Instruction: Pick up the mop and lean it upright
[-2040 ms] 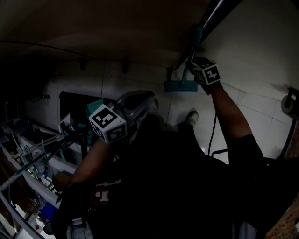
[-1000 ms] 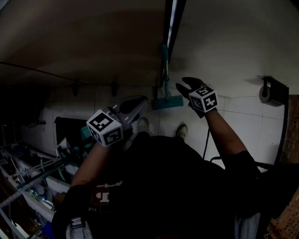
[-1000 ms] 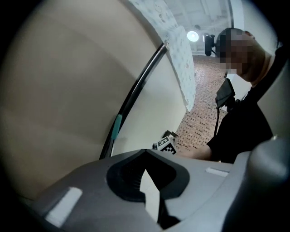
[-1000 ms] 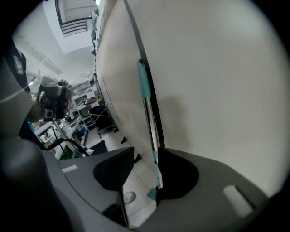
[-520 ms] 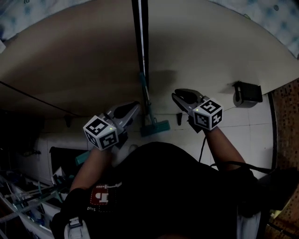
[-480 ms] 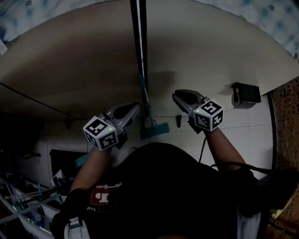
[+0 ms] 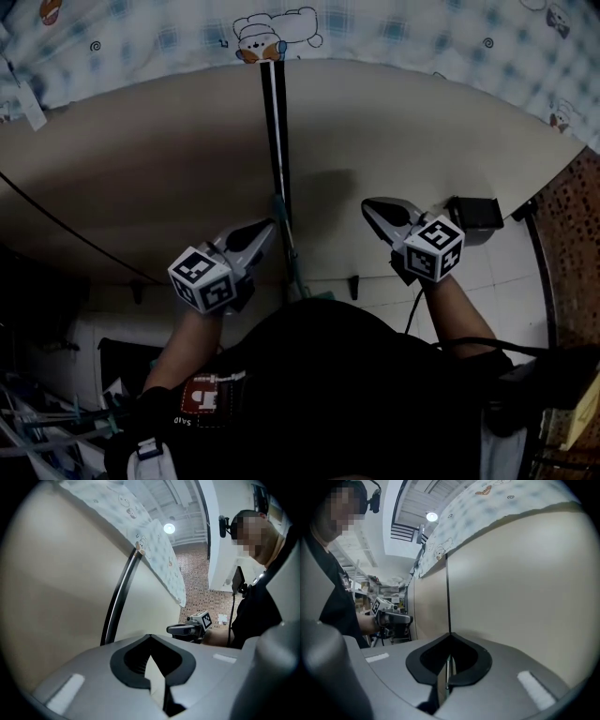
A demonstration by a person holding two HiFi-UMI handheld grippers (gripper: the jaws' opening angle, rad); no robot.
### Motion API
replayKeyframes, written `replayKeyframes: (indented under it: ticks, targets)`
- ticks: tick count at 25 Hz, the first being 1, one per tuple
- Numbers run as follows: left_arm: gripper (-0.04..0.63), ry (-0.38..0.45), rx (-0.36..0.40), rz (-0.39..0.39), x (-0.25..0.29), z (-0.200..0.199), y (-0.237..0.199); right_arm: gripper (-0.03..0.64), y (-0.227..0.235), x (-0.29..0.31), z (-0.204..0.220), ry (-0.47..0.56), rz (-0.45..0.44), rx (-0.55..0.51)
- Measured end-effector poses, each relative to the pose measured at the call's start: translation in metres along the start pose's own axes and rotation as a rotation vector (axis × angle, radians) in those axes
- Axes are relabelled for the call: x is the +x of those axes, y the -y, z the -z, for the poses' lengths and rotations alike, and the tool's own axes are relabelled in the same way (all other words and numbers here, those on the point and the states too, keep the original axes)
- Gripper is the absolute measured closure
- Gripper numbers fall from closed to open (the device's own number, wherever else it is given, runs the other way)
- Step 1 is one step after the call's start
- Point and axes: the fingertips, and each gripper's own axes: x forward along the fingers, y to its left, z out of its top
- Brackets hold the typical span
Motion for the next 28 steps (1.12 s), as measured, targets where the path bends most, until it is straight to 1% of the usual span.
replayKeyframes:
  ticks: [8, 12, 19, 28]
  targets:
    - [0.595, 0.019, 0.022, -0.002, -0.002, -0.013, 0.002, 0.604, -0.002, 0.001, -0.006, -0.016, -0.008, -0.032]
    - [0.595, 0.018, 0.021, -0.009, -0.006, -0.01, 0.003, 0.604, -0.006, 0.002, -0.005, -0.015, -0.021, -0.037]
    - [0.595, 0.008, 0.001, -0.027, -0.013, 0.0, 0.003, 0.604, -0.011, 0.003, 0.01, -0.035, -0.034, -0.016]
    - [0.595, 0.006, 0.001, -0.022, -0.01, 0.002, 0.008, 0.604, -0.01, 0.001, 0.014, -0.042, -0.036, -0.016]
